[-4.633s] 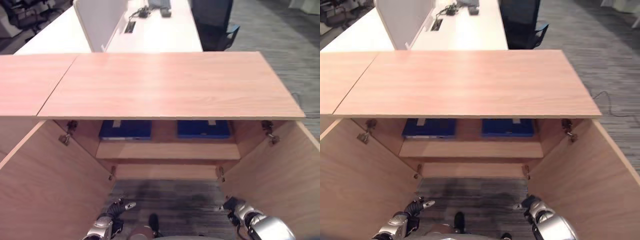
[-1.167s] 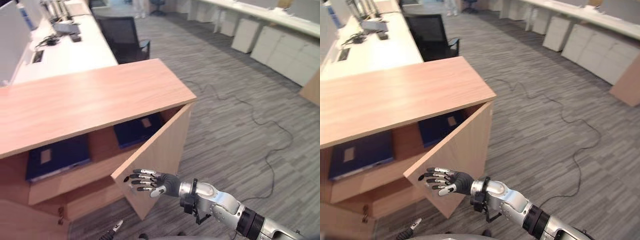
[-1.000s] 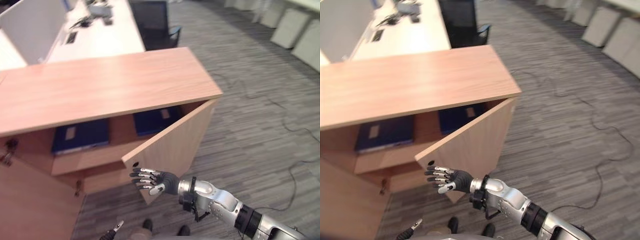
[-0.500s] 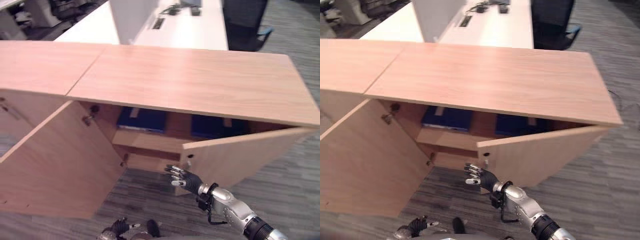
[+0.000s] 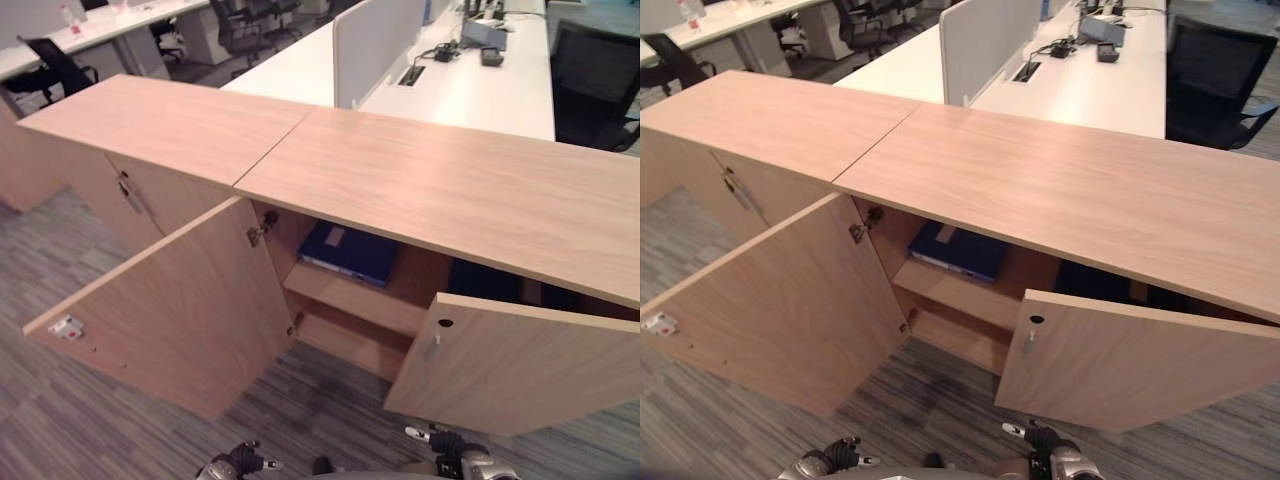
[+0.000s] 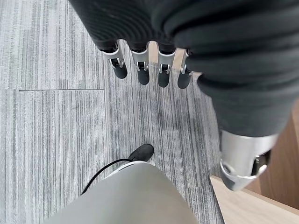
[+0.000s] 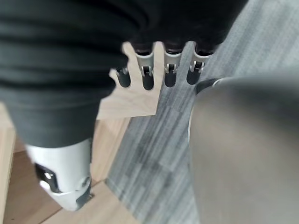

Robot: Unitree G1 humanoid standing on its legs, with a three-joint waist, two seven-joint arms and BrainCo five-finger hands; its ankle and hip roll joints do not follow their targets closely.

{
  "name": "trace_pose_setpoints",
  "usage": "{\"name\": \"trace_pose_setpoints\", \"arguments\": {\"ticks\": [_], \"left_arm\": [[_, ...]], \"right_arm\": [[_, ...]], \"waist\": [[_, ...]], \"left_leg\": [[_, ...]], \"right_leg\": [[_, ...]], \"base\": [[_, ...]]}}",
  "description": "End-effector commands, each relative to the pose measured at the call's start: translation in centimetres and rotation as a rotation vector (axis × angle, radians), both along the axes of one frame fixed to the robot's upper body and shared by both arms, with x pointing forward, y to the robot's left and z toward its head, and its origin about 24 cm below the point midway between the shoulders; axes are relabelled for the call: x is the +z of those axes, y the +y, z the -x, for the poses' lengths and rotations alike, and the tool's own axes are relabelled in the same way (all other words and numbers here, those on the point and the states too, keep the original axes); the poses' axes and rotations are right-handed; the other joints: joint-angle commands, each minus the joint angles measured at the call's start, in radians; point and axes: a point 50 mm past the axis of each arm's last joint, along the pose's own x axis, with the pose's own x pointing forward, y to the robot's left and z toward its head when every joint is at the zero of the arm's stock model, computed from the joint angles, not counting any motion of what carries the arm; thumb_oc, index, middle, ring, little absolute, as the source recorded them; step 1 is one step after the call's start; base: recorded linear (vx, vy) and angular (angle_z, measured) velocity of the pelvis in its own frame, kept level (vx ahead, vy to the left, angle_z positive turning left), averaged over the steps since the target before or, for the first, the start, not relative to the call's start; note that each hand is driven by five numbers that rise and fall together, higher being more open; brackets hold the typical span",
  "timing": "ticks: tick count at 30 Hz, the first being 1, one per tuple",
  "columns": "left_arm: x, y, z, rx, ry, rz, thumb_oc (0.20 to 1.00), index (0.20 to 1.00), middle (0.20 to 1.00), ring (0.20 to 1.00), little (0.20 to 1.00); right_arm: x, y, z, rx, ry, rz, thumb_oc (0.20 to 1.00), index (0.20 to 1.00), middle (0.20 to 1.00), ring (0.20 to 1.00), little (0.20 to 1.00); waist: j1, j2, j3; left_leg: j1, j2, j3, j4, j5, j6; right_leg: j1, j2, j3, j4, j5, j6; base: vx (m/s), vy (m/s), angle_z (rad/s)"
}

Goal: Put the empty folder in the office cabinet

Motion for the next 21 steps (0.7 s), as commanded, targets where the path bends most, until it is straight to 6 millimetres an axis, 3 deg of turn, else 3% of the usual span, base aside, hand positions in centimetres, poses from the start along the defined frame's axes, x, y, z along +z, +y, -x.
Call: {"name": "trace_pose_setpoints", "arguments": {"ticks": [1,3,8,9,12,14,15,16,17,20,21], "left_arm": [[0.5,-0.4,-2.0,0.024,-0.069,-0.002,1.000,1.000,1.000,1.000,1.000],[0.5,-0.1,-2.0,0.080,-0.076,0.001,1.000,1.000,1.000,1.000,1.000],[0.5,0.5,-1.4,0.242,-0.081,0.044,1.000,1.000,1.000,1.000,1.000],[0.5,0.5,-1.4,0.243,-0.081,0.044,1.000,1.000,1.000,1.000,1.000],[0.7,1.5,-1.7,0.383,-0.121,0.050,1.000,1.000,1.000,1.000,1.000],[0.9,1.9,-1.9,0.436,-0.142,0.047,1.000,1.000,1.000,1.000,1.000],[1.4,3.4,-2.2,0.506,-0.195,0.021,1.000,1.000,1.000,1.000,1.000],[1.5,4.1,-1.5,0.499,-0.210,0.001,1.000,1.000,1.000,1.000,1.000],[1.9,5.7,-0.8,0.540,-0.249,-0.036,1.000,1.000,1.000,1.000,1.000],[5.2,8.3,-3.0,0.558,-0.520,-0.056,1.000,1.000,1.000,1.000,1.000],[5.2,8.3,-3.0,0.559,-0.519,-0.056,1.000,1.000,1.000,1.000,1.000]], "right_arm": [[-0.1,-0.5,0.3,-0.023,0.033,0.049,1.000,1.000,1.000,1.000,1.000],[-0.1,-0.8,0.7,-0.018,0.047,0.059,1.000,1.000,1.000,1.000,1.000],[-0.3,-1.5,2.1,0.075,0.079,0.095,1.000,1.000,1.000,1.000,1.000],[-0.3,-1.5,2.1,0.075,0.079,0.095,1.000,1.000,1.000,1.000,1.000],[-0.3,-2.1,2.8,0.102,0.099,0.120,1.000,1.000,1.000,1.000,1.000],[-0.3,-2.3,2.9,0.102,0.100,0.126,1.000,1.000,1.000,1.000,1.000],[-0.3,-2.4,3.4,0.114,0.108,0.132,1.000,1.000,1.000,1.000,1.000],[-0.3,-2.4,3.4,0.103,0.096,0.133,1.000,1.000,1.000,1.000,1.000],[-0.2,-2.8,3.4,0.087,0.081,0.139,1.000,1.000,1.000,1.000,1.000],[0.0,-3.4,3.4,0.036,0.054,0.159,1.000,1.000,1.000,1.000,1.000],[0.0,-3.4,3.4,0.037,0.055,0.159,1.000,1.000,1.000,1.000,1.000]], "waist": [[0.009,-0.021,0.021],[0.013,-0.028,0.019],[0.033,-0.049,0.017],[0.032,-0.049,0.017],[0.051,-0.054,0.042],[0.052,-0.057,0.052],[0.049,-0.068,0.057],[0.059,-0.067,0.060],[0.075,-0.065,0.066],[0.106,-0.058,0.078],[0.105,-0.058,0.078]], "left_leg": [[-0.004,0.065,-0.022,0.009,-0.054,-0.070],[0.000,0.082,-0.029,0.009,-0.052,-0.081],[0.008,0.178,-0.091,0.019,-0.007,-0.134],[0.008,0.178,-0.091,0.019,-0.007,-0.134],[-0.045,0.220,-0.120,0.056,0.037,-0.168],[-0.075,0.224,-0.090,0.075,0.045,-0.161],[-0.093,0.252,0.065,0.111,0.027,-0.149],[-0.096,0.255,0.092,0.134,0.013,-0.146],[-0.102,0.251,0.099,0.173,-0.012,-0.143],[-0.087,0.236,0.079,0.243,-0.070,-0.131],[-0.087,0.236,0.078,0.245,-0.070,-0.131]], "right_leg": [[0.058,0.030,-0.080,-0.045,0.050,-0.032],[0.072,0.040,-0.094,-0.058,0.050,-0.039],[0.129,0.114,-0.170,-0.076,0.019,-0.092],[0.130,0.114,-0.170,-0.076,0.018,-0.092],[0.149,0.145,-0.241,-0.083,-0.004,-0.118],[0.151,0.143,-0.267,-0.088,-0.005,-0.119],[0.157,0.142,-0.307,-0.108,-0.002,-0.122],[0.158,0.141,-0.318,-0.114,0.000,-0.121],[0.159,0.139,-0.330,-0.121,0.006,-0.121],[0.165,0.131,-0.358,-0.131,0.003,-0.126],[0.165,0.131,-0.359,-0.131,0.003,-0.126]], "base": [[0.07,-0.391,0.80],[0.06,-0.329,0.49],[0.05,-0.362,0.38],[-0.01,-0.303,0.27],[-0.07,-0.284,0.50],[-0.12,-0.153,0.68],[-0.12,-0.142,0.56],[-0.17,-0.178,0.69],[-0.10,-0.092,0.60],[-0.06,-0.049,0.45],[-0.03,-0.019,0.50]]}}
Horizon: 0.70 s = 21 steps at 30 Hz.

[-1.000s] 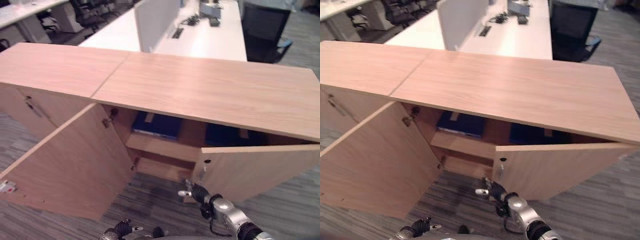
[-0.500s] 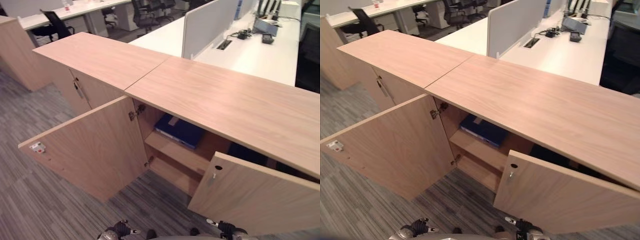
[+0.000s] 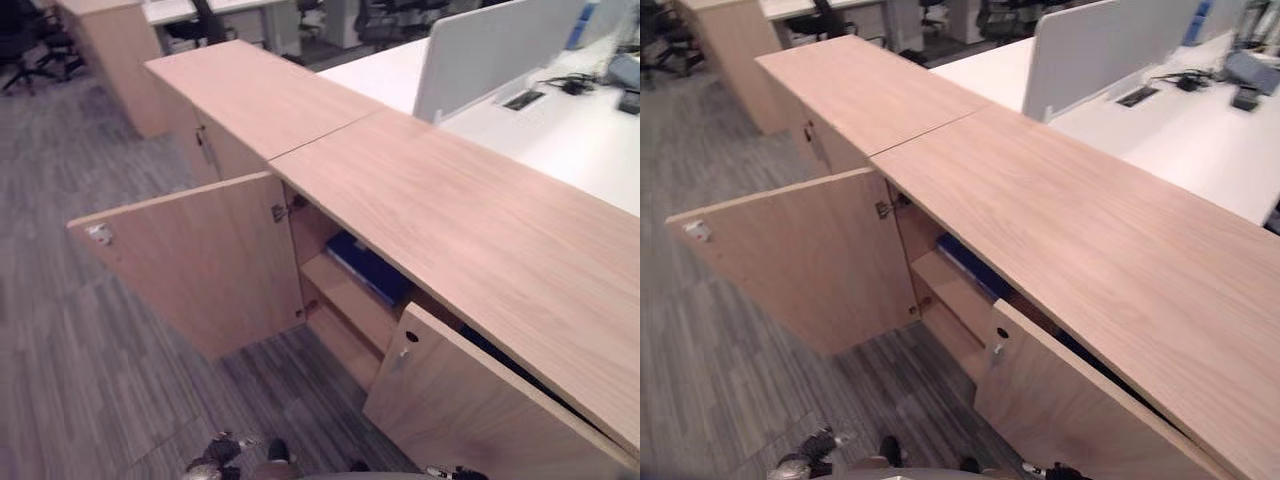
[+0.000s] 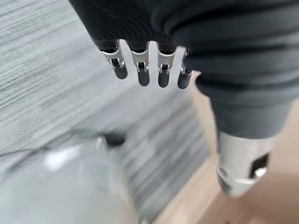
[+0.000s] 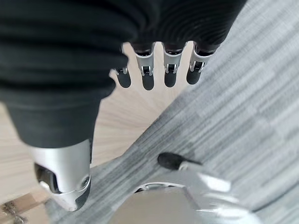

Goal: Put the empty folder in the office cabinet

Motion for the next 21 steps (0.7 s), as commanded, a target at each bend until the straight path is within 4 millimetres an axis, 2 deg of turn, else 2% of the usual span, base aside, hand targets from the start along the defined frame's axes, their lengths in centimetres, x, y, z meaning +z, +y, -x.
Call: {"name": "trace_pose_setpoints", "arguments": {"ticks": [1,2,3,4,6,7,8,9,10,13,14,15,16,18,19,21], "left_arm": [[6.2,4.0,-4.2,0.037,-0.377,-0.162,1.000,1.000,1.000,1.000,1.000],[6.2,4.0,-4.2,0.038,-0.376,-0.162,1.000,1.000,1.000,1.000,1.000],[7.9,5.1,-4.4,0.036,-0.439,-0.221,1.000,1.000,1.000,1.000,1.000],[11.4,6.9,-5.3,0.028,-0.560,-0.338,1.000,1.000,1.000,1.000,1.000],[14.4,7.9,-6.3,0.017,-0.658,-0.443,1.000,1.000,1.000,1.000,1.000],[17.5,8.7,-7.7,0.017,-0.764,-0.534,1.000,1.000,1.000,1.000,1.000],[18.6,9.0,-8.4,0.014,-0.795,-0.572,1.000,1.000,1.000,1.000,1.000],[20.5,9.2,-9.7,0.004,-0.860,-0.622,1.000,1.000,1.000,1.000,1.000],[22.1,9.4,-10.5,-0.004,-0.912,-0.650,1.000,1.000,1.000,1.000,1.000],[23.6,10.3,-12.2,-0.008,-0.929,-0.694,1.000,1.000,1.000,1.000,1.000],[24.2,11.3,-13.0,-0.006,-0.909,-0.711,1.000,1.000,1.000,1.000,1.000],[24.2,11.3,-13.1,-0.008,-0.912,-0.711,1.000,1.000,1.000,1.000,1.000],[24.4,12.0,-13.9,0.016,-0.899,-0.682,1.000,1.000,1.000,1.000,1.000],[24.3,12.3,-14.1,0.033,-0.898,-0.655,1.000,1.000,1.000,1.000,1.000],[24.1,12.8,-14.9,0.067,-0.884,-0.595,1.000,1.000,1.000,1.000,1.000],[24.2,12.2,-16.3,0.058,-0.895,-0.533,1.000,1.000,1.000,1.000,1.000]], "right_arm": [[0.5,-1.2,-1.3,-0.028,-0.059,0.045,1.000,1.000,1.000,1.000,1.000],[0.5,-1.2,-1.3,-0.027,-0.058,0.045,1.000,1.000,1.000,1.000,1.000],[0.5,-1.2,-1.2,-0.038,-0.056,0.041,1.000,1.000,1.000,1.000,1.000],[0.5,-1.3,-0.9,-0.050,-0.050,0.033,1.000,1.000,1.000,1.000,1.000],[0.5,-1.6,-0.8,-0.048,-0.044,0.034,1.000,1.000,1.000,1.000,1.000],[0.7,-2.1,-0.6,-0.048,-0.035,0.048,1.000,1.000,1.000,1.000,1.000],[0.7,-2.3,-0.5,-0.054,-0.036,0.053,1.000,1.000,1.000,1.000,1.000],[0.8,-2.9,-0.3,-0.065,-0.029,0.067,1.000,1.000,1.000,1.000,1.000],[1.0,-3.4,-0.3,-0.061,-0.019,0.077,1.000,1.000,1.000,1.000,1.000],[1.2,-4.3,0.2,-0.080,0.002,0.096,1.000,1.000,1.000,1.000,1.000],[1.3,-4.6,0.3,-0.103,0.001,0.101,1.000,1.000,1.000,1.000,1.000],[1.3,-4.6,0.3,-0.106,0.001,0.100,1.000,1.000,1.000,1.000,1.000],[1.4,-4.9,0.3,-0.135,-0.005,0.102,1.000,1.000,1.000,1.000,1.000],[1.4,-4.9,0.3,-0.150,-0.006,0.103,1.000,1.000,1.000,1.000,1.000],[1.4,-5.2,0.5,-0.183,-0.006,0.104,1.000,1.000,1.000,1.000,1.000],[1.5,-5.2,0.4,-0.196,-0.009,0.101,1.000,1.000,1.000,1.000,1.000]], "waist": [[0.033,0.027,0.014],[0.032,0.027,0.014],[0.035,0.031,0.011],[0.041,0.041,0.002],[0.038,0.051,-0.005],[0.037,0.058,-0.015],[0.036,0.058,-0.018],[0.035,0.060,-0.023],[0.040,0.075,-0.034],[0.023,0.109,-0.069],[0.013,0.120,-0.083],[0.016,0.117,-0.082],[0.006,0.123,-0.095],[0.002,0.125,-0.100],[-0.011,0.128,-0.111],[-0.016,0.126,-0.116]], "left_leg": [[0.070,0.032,-0.041,0.010,-0.108,0.003],[0.070,0.032,-0.042,0.010,-0.108,0.003],[0.083,0.037,-0.046,0.004,-0.097,0.000],[0.102,0.052,-0.055,-0.006,-0.058,-0.013],[0.113,0.075,-0.057,-0.025,-0.007,-0.034],[0.105,0.091,-0.067,-0.072,0.026,-0.052],[0.097,0.087,-0.075,-0.102,0.029,-0.055],[0.073,0.068,-0.087,-0.147,0.018,-0.059],[0.085,0.043,-0.126,-0.178,-0.001,-0.059],[0.149,0.006,-0.146,-0.226,-0.031,-0.060],[0.167,-0.020,-0.150,-0.234,-0.053,-0.047],[0.168,-0.022,-0.148,-0.234,-0.054,-0.046],[0.177,-0.050,-0.143,-0.234,-0.074,-0.025],[0.181,-0.061,-0.139,-0.234,-0.081,-0.018],[0.191,-0.085,-0.128,-0.234,-0.100,-0.001],[0.202,-0.112,-0.121,-0.234,-0.118,0.017]], "right_leg": [[0.021,-0.048,0.040,0.035,-0.078,0.163],[0.022,-0.048,0.040,0.035,-0.078,0.163],[0.025,-0.047,0.032,0.032,-0.079,0.163],[0.035,-0.043,0.015,0.025,-0.084,0.160],[0.051,-0.045,-0.003,0.016,-0.087,0.158],[0.064,-0.060,-0.018,0.007,-0.090,0.162],[0.067,-0.068,-0.024,0.003,-0.089,0.165],[0.076,-0.081,-0.028,-0.008,-0.085,0.174],[0.074,-0.089,-0.016,-0.009,-0.077,0.185],[0.083,-0.115,-0.001,-0.015,-0.056,0.208],[0.086,-0.138,0.012,-0.017,-0.044,0.223],[0.087,-0.140,0.013,-0.017,-0.044,0.225],[0.080,-0.171,0.027,-0.009,-0.031,0.242],[0.078,-0.183,0.033,-0.003,-0.028,0.248],[0.077,-0.209,0.046,0.007,-0.018,0.263],[0.073,-0.240,0.059,0.019,-0.008,0.283]], "base": [[-0.01,-0.009,0.49],[-0.01,-0.006,0.40],[0.03,0.024,0.41],[0.04,0.039,0.38],[0.05,0.104,0.43],[0.06,0.165,0.31],[0.08,0.221,0.45],[0.08,0.254,0.46],[0.09,0.278,0.33],[0.15,0.370,-0.31],[0.11,0.262,-0.51],[0.11,0.385,-0.44],[0.07,0.284,-0.12],[0.06,0.266,-0.02],[0.06,0.278,0.00],[0.06,0.316,-0.03]]}}
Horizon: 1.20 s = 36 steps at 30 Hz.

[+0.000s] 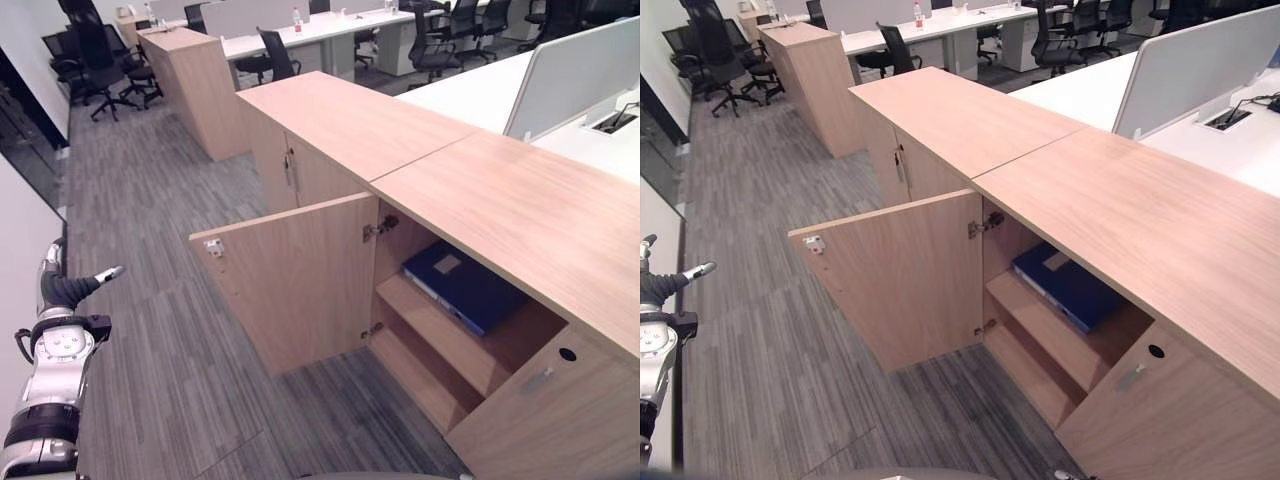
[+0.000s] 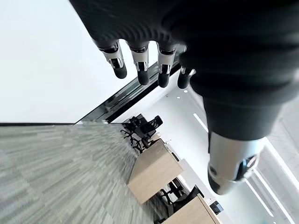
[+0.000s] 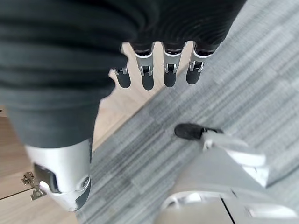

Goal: Put the empty folder in the office cabinet

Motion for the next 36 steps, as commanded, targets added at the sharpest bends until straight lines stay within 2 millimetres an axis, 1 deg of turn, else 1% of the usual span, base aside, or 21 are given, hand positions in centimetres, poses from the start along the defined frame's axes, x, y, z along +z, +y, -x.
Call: {"name": "trace_pose_setpoints", "arguments": {"ticks": [1,3,5,7,8,9,12,14,15,17,20,22,26,27,32,34,35,36], "left_arm": [[2.9,-0.4,-2.0,-0.054,-0.153,0.071,1.000,1.000,1.000,1.000,1.000],[3.4,-1.2,-3.4,-0.089,-0.165,0.097,1.000,1.000,1.000,1.000,1.000],[4.1,-2.8,-4.9,-0.152,-0.180,0.097,1.000,1.000,1.000,1.000,1.000],[4.5,-3.3,-5.7,-0.181,-0.166,0.091,1.000,1.000,1.000,1.000,1.000],[4.5,-3.4,-5.8,-0.182,-0.166,0.091,1.000,1.000,1.000,1.000,1.000],[5.0,-3.8,-6.6,-0.205,-0.139,0.067,1.000,1.000,1.000,1.000,1.000],[5.3,-4.4,-7.6,-0.232,-0.097,0.039,1.000,1.000,1.000,1.000,1.000],[5.6,-4.9,-8.1,-0.248,-0.088,0.026,1.000,1.000,1.000,1.000,1.000],[5.7,-5.5,-8.6,-0.268,-0.078,0.017,1.000,1.000,1.000,1.000,1.000],[5.6,-5.7,-8.8,-0.272,-0.066,0.018,1.000,1.000,1.000,1.000,1.000],[5.3,-7.0,-9.9,-0.296,-0.049,0.048,1.000,1.000,1.000,1.000,1.000],[4.7,-7.5,-10.3,-0.298,-0.009,0.054,1.000,1.000,1.000,1.000,1.000],[4.2,-8.3,-11.0,-0.302,0.052,0.039,1.000,1.000,1.000,1.000,1.000],[4.0,-8.3,-11.1,-0.305,0.080,0.021,1.000,1.000,1.000,1.000,1.000],[4.8,-8.2,-11.7,-0.300,0.210,-0.178,1.000,1.000,1.000,1.000,1.000],[5.5,-8.0,-12.0,-0.306,0.294,-0.319,1.000,1.000,1.000,1.000,1.000],[6.3,-8.0,-12.3,-0.315,0.370,-0.467,1.000,1.000,1.000,1.000,1.000],[6.3,-8.0,-12.3,-0.316,0.370,-0.468,1.000,1.000,1.000,1.000,1.000]], "right_arm": [[0.8,-1.6,-1.9,-0.033,-0.055,0.038,1.000,1.000,1.000,1.000,1.000],[0.8,-1.5,-2.2,-0.037,-0.065,0.033,1.000,1.000,1.000,1.000,1.000],[0.9,-1.6,-2.6,-0.043,-0.076,0.037,1.000,1.000,1.000,1.000,1.000],[1.0,-1.7,-3.0,-0.040,-0.083,0.037,1.000,1.000,1.000,1.000,1.000],[1.0,-1.7,-3.0,-0.041,-0.083,0.036,1.000,1.000,1.000,1.000,1.000],[1.2,-2.0,-3.5,-0.037,-0.096,0.044,1.000,1.000,1.000,1.000,1.000],[1.6,-2.4,-4.3,-0.043,-0.120,0.056,1.000,1.000,1.000,1.000,1.000],[1.7,-2.6,-4.6,-0.047,-0.128,0.059,1.000,1.000,1.000,1.000,1.000],[1.8,-2.8,-4.7,-0.051,-0.131,0.066,1.000,1.000,1.000,1.000,1.000],[1.9,-2.9,-4.8,-0.051,-0.129,0.067,1.000,1.000,1.000,1.000,1.000],[1.8,-2.7,-4.8,-0.035,-0.112,0.068,1.000,1.000,1.000,1.000,1.000],[1.8,-2.7,-4.9,-0.024,-0.108,0.070,1.000,1.000,1.000,1.000,1.000],[1.7,-2.4,-5.2,0.004,-0.109,0.069,1.000,1.000,1.000,1.000,1.000],[1.7,-2.3,-5.3,0.016,-0.110,0.070,1.000,1.000,1.000,1.000,1.000],[1.8,-2.2,-5.8,0.060,-0.110,0.071,1.000,1.000,1.000,1.000,1.000],[1.9,-2.3,-6.0,0.085,-0.105,0.076,1.000,1.000,1.000,1.000,1.000],[2.0,-2.4,-6.2,0.104,-0.103,0.084,1.000,1.000,1.000,1.000,1.000],[2.0,-2.4,-6.3,0.104,-0.104,0.084,1.000,1.000,1.000,1.000,1.000]], "waist": [[0.002,0.035,-0.011],[-0.004,0.030,-0.016],[-0.007,0.028,-0.016],[-0.011,0.025,-0.016],[-0.009,0.024,-0.015],[-0.016,0.024,-0.011],[-0.018,0.016,0.003],[-0.019,0.010,0.011],[-0.021,0.003,0.020],[-0.021,0.000,0.022],[-0.028,-0.012,0.027],[-0.033,-0.017,0.029],[-0.038,-0.031,0.031],[-0.040,-0.034,0.030],[-0.041,-0.052,0.038],[-0.044,-0.059,0.047],[-0.044,-0.066,0.053],[-0.043,-0.067,0.052]], "left_leg": [[0.024,0.032,-0.001,0.004,-0.109,-0.011],[0.030,0.013,0.009,0.004,-0.122,0.002],[0.034,-0.006,0.017,0.004,-0.130,0.016],[0.038,-0.022,0.026,0.004,-0.140,0.028],[0.038,-0.023,0.027,0.004,-0.140,0.029],[0.041,-0.037,0.038,0.004,-0.146,0.040],[0.050,-0.053,0.060,0.004,-0.157,0.057],[0.054,-0.061,0.075,0.004,-0.163,0.065],[0.057,-0.065,0.091,0.004,-0.167,0.072],[0.059,-0.067,0.098,0.004,-0.169,0.074],[0.062,-0.072,0.113,0.004,-0.173,0.082],[0.066,-0.075,0.118,0.004,-0.176,0.085],[0.069,-0.078,0.132,0.004,-0.180,0.090],[0.069,-0.078,0.134,0.004,-0.181,0.091],[0.067,-0.077,0.145,0.004,-0.182,0.093],[0.065,-0.075,0.145,0.004,-0.182,0.094],[0.061,-0.074,0.146,0.004,-0.180,0.095],[0.058,-0.075,0.147,0.004,-0.179,0.095]], "right_leg": [[-0.043,0.026,0.052,0.051,-0.055,0.041],[-0.049,0.004,0.060,0.058,-0.045,0.056],[-0.060,-0.016,0.071,0.070,-0.035,0.069],[-0.077,-0.034,0.083,0.083,-0.023,0.080],[-0.078,-0.034,0.085,0.084,-0.023,0.081],[-0.097,-0.051,0.097,0.105,-0.011,0.090],[-0.122,-0.070,0.115,0.127,0.018,0.103],[-0.133,-0.078,0.114,0.131,0.043,0.111],[-0.144,-0.084,0.107,0.136,0.067,0.117],[-0.148,-0.086,0.108,0.137,0.077,0.121],[-0.155,-0.092,0.103,0.136,0.108,0.129],[-0.158,-0.094,0.103,0.136,0.121,0.131],[-0.162,-0.095,0.095,0.128,0.138,0.135],[-0.163,-0.095,0.095,0.126,0.143,0.137],[-0.172,-0.092,0.088,0.114,0.158,0.141],[-0.174,-0.088,0.087,0.113,0.159,0.141],[-0.178,-0.086,0.085,0.111,0.161,0.141],[-0.180,-0.086,0.086,0.110,0.163,0.141]], "base": [[0.04,0.228,-0.12],[0.03,0.205,-0.21],[0.02,0.211,-0.15],[0.00,0.156,-0.15],[-0.01,0.193,-0.25],[0.00,0.185,-0.26],[-0.01,0.161,-0.28],[-0.02,0.105,-0.30],[-0.01,0.080,-0.33],[0.00,0.057,-0.26],[0.00,0.050,-0.20],[0.00,0.050,-0.15],[0.00,0.028,-0.13],[0.00,0.017,-0.07],[-0.01,0.008,-0.05],[-0.02,0.000,-0.01],[-0.03,0.000,-0.02],[-0.03,-0.004,-0.10]]}}
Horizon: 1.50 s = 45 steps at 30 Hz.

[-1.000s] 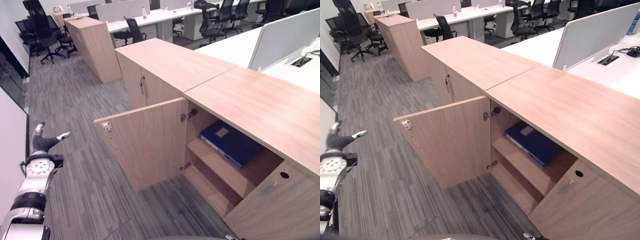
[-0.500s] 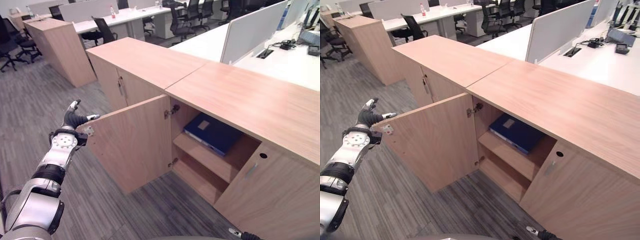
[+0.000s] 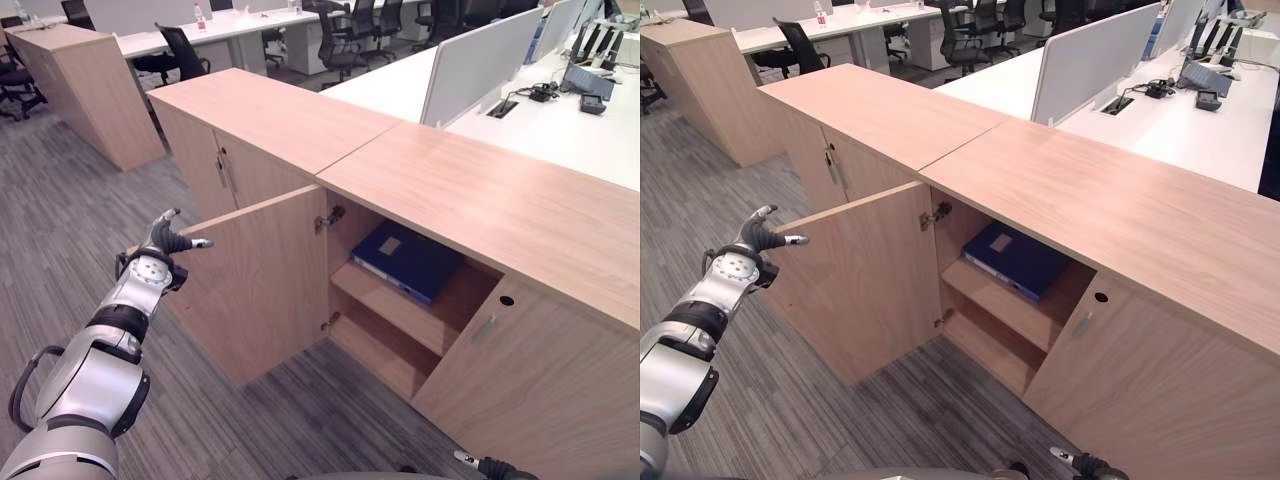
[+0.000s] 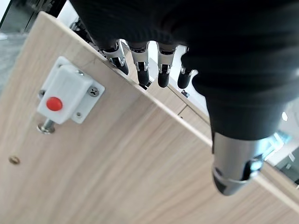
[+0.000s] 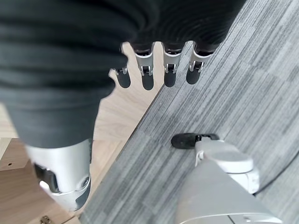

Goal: Put the empty folder in the office cabinet

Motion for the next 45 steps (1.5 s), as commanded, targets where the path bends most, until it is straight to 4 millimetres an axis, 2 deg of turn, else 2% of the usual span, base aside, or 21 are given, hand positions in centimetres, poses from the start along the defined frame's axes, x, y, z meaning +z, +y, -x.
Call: {"name": "trace_pose_setpoints", "arguments": {"ticks": [1,7,8,9,11,13,16,20,24,25,26,27,28,29,30,32,35,37,39,41,45], "left_arm": [[4.5,0.1,-1.9,-0.019,-0.003,-0.240,1.000,1.000,1.000,1.000,1.000],[7.0,-1.8,-3.4,-0.155,0.091,-0.659,1.000,1.000,1.000,1.000,1.000],[6.9,-2.7,-3.7,-0.212,0.114,-0.822,1.000,1.000,1.000,1.000,1.000],[6.9,-2.7,-3.7,-0.212,0.113,-0.822,1.000,1.000,1.000,1.000,1.000],[5.5,-4.2,-3.9,-0.311,0.188,-1.009,1.000,1.000,1.000,1.000,1.000],[5.5,-4.2,-3.9,-0.311,0.188,-1.010,1.000,1.000,1.000,1.000,1.000],[3.4,-5.4,-3.8,-0.383,0.279,-1.117,1.000,1.000,1.000,1.000,1.000],[1.3,-7.1,-3.7,-0.446,0.333,-1.134,1.000,1.000,1.000,1.000,1.000],[0.6,-8.8,-3.9,-0.484,0.326,-1.069,1.000,1.000,1.000,1.000,1.000],[0.5,-9.7,-4.0,-0.479,0.304,-0.942,1.000,1.000,1.000,1.000,1.000],[0.5,-9.7,-4.0,-0.479,0.305,-0.941,1.000,1.000,1.000,1.000,1.000],[2.3,-11.7,-4.7,-0.485,0.169,-0.810,1.000,1.000,1.000,1.000,1.000],[2.8,-13.5,-4.8,-0.532,0.100,-0.759,1.000,1.000,1.000,1.000,1.000],[2.9,-13.4,-4.9,-0.531,0.100,-0.759,1.000,1.000,1.000,1.000,1.000],[2.3,-15.3,-4.4,-0.589,0.069,-0.596,1.000,1.000,1.000,1.000,1.000],[1.8,-15.8,-4.1,-0.614,0.065,-0.496,1.000,1.000,1.000,1.000,1.000],[0.7,-15.8,-3.6,-0.613,0.084,-0.422,1.000,1.000,1.000,1.000,1.000],[-2.1,-15.2,-2.6,-0.570,0.160,-0.255,1.000,1.000,1.000,1.000,1.000],[-2.8,-15.2,-2.3,-0.555,0.178,-0.193,1.000,1.000,1.000,1.000,1.000],[-4.4,-16.5,-1.2,-0.567,0.170,-0.007,1.000,1.000,1.000,1.000,1.000],[-5.0,-19.5,1.1,-0.686,0.124,0.221,1.000,1.000,1.000,1.000,1.000]], "right_arm": [[1.2,-1.7,-2.4,0.077,-0.023,0.074,1.000,1.000,1.000,1.000,1.000],[1.0,-1.4,-2.3,0.151,0.007,0.073,1.000,1.000,1.000,1.000,1.000],[1.0,-1.1,-2.5,0.190,0.007,0.077,1.000,1.000,1.000,1.000,1.000],[1.0,-1.1,-2.5,0.190,0.007,0.076,1.000,1.000,1.000,1.000,1.000],[1.1,-0.9,-3.3,0.233,-0.016,0.091,1.000,1.000,1.000,1.000,1.000],[1.1,-0.8,-3.2,0.232,-0.016,0.091,1.000,1.000,1.000,1.000,1.000],[1.3,-0.1,-4.5,0.312,-0.046,0.090,1.000,1.000,1.000,1.000,1.000],[1.3,0.6,-5.2,0.362,-0.058,0.079,1.000,1.000,1.000,1.000,1.000],[1.2,0.6,-5.0,0.374,-0.037,0.076,1.000,1.000,1.000,1.000,1.000],[1.1,0.7,-4.9,0.374,-0.025,0.068,1.000,1.000,1.000,1.000,1.000],[1.1,0.7,-4.9,0.374,-0.025,0.068,1.000,1.000,1.000,1.000,1.000],[0.9,0.9,-4.6,0.367,-0.014,0.056,1.000,1.000,1.000,1.000,1.000],[0.8,1.1,-4.5,0.363,-0.014,0.049,1.000,1.000,1.000,1.000,1.000],[0.8,1.1,-4.6,0.363,-0.014,0.049,1.000,1.000,1.000,1.000,1.000],[0.8,1.2,-4.6,0.361,-0.015,0.044,1.000,1.000,1.000,1.000,1.000],[0.7,1.4,-4.6,0.354,-0.016,0.032,1.000,1.000,1.000,1.000,1.000],[0.7,1.6,-4.6,0.358,-0.014,0.023,1.000,1.000,1.000,1.000,1.000],[0.5,2.0,-4.5,0.363,-0.015,0.012,1.000,1.000,1.000,1.000,1.000],[0.5,2.1,-4.5,0.363,-0.014,0.008,1.000,1.000,1.000,1.000,1.000],[0.4,2.3,-4.4,0.350,-0.018,0.000,1.000,1.000,1.000,1.000,1.000],[0.4,2.2,-4.2,0.300,-0.028,-0.010,1.000,1.000,1.000,1.000,1.000]], "waist": [[0.017,0.029,0.018],[0.014,0.015,0.022],[0.006,0.013,0.023],[0.007,0.012,0.020],[-0.006,0.012,0.020],[-0.005,0.012,0.019],[-0.017,0.015,0.020],[-0.020,0.010,0.020],[-0.012,0.008,0.027],[-0.005,0.005,0.030],[-0.005,0.005,0.030],[0.000,0.001,0.031],[0.003,-0.002,0.035],[0.003,-0.003,0.034],[0.007,-0.005,0.036],[0.008,-0.007,0.034],[0.005,-0.008,0.031],[0.003,-0.012,0.028],[0.002,-0.012,0.026],[0.007,-0.015,0.030],[0.017,-0.016,0.039]], "left_leg": [[0.038,-0.045,-0.043,0.013,-0.150,0.061],[0.034,-0.043,-0.036,0.013,-0.150,0.061],[0.040,-0.042,-0.033,0.013,-0.154,0.060],[0.036,-0.043,-0.032,0.013,-0.152,0.060],[0.038,-0.044,-0.026,0.013,-0.155,0.062],[0.037,-0.044,-0.025,0.013,-0.155,0.062],[0.042,-0.046,-0.021,0.013,-0.162,0.064],[0.040,-0.048,-0.017,0.013,-0.163,0.067],[0.037,-0.051,-0.021,0.013,-0.162,0.068],[0.038,-0.053,-0.024,0.013,-0.163,0.069],[0.037,-0.053,-0.024,0.013,-0.163,0.069],[0.036,-0.055,-0.030,0.013,-0.162,0.070],[0.039,-0.055,-0.035,0.013,-0.164,0.070],[0.036,-0.056,-0.034,0.013,-0.162,0.071],[0.035,-0.057,-0.037,0.013,-0.160,0.072],[0.034,-0.058,-0.037,0.013,-0.161,0.072],[0.035,-0.057,-0.035,0.013,-0.160,0.072],[0.038,-0.059,-0.034,0.013,-0.161,0.073],[0.039,-0.059,-0.033,0.013,-0.162,0.074],[0.039,-0.060,-0.035,0.013,-0.161,0.076],[0.039,-0.060,-0.046,0.013,-0.158,0.078]], "right_leg": [[-0.041,-0.042,-0.054,0.031,0.123,0.086],[-0.048,-0.040,-0.052,0.022,0.132,0.086],[-0.047,-0.038,-0.051,0.023,0.131,0.086],[-0.050,-0.039,-0.050,0.021,0.133,0.086],[-0.055,-0.039,-0.042,0.021,0.131,0.086],[-0.057,-0.039,-0.041,0.021,0.131,0.086],[-0.060,-0.041,-0.036,0.020,0.126,0.086],[-0.068,-0.043,-0.033,0.017,0.127,0.086],[-0.067,-0.045,-0.040,0.016,0.125,0.086],[-0.064,-0.047,-0.047,0.016,0.123,0.086],[-0.065,-0.047,-0.047,0.016,0.124,0.086],[-0.062,-0.051,-0.056,0.016,0.123,0.086],[-0.056,-0.051,-0.061,0.018,0.121,0.086],[-0.059,-0.052,-0.060,0.016,0.124,0.086],[-0.060,-0.053,-0.065,0.015,0.123,0.086],[-0.060,-0.055,-0.067,0.013,0.125,0.086],[-0.060,-0.057,-0.067,0.014,0.125,0.086],[-0.059,-0.058,-0.062,0.015,0.124,0.086],[-0.060,-0.058,-0.061,0.016,0.122,0.086],[-0.059,-0.058,-0.063,0.017,0.121,0.085],[-0.054,-0.060,-0.073,0.019,0.117,0.084]], "base": [[-0.02,-0.009,-0.10],[-0.02,-0.009,-0.12],[-0.01,0.002,-0.14],[-0.01,0.002,-0.13],[-0.01,0.017,-0.09],[0.00,0.016,-0.04],[0.00,0.028,-0.05],[0.00,0.013,-0.07],[0.00,0.000,0.00],[0.00,0.000,0.00],[0.00,0.000,0.00],[0.00,0.000,0.00],[0.00,-0.017,0.04],[-0.01,-0.014,0.09],[-0.01,-0.002,0.09],[0.00,-0.002,0.04],[0.01,0.003,0.07],[0.01,0.002,-0.02],[0.01,0.003,-0.05],[0.00,0.000,-0.02],[0.00,0.000,0.02]]}}
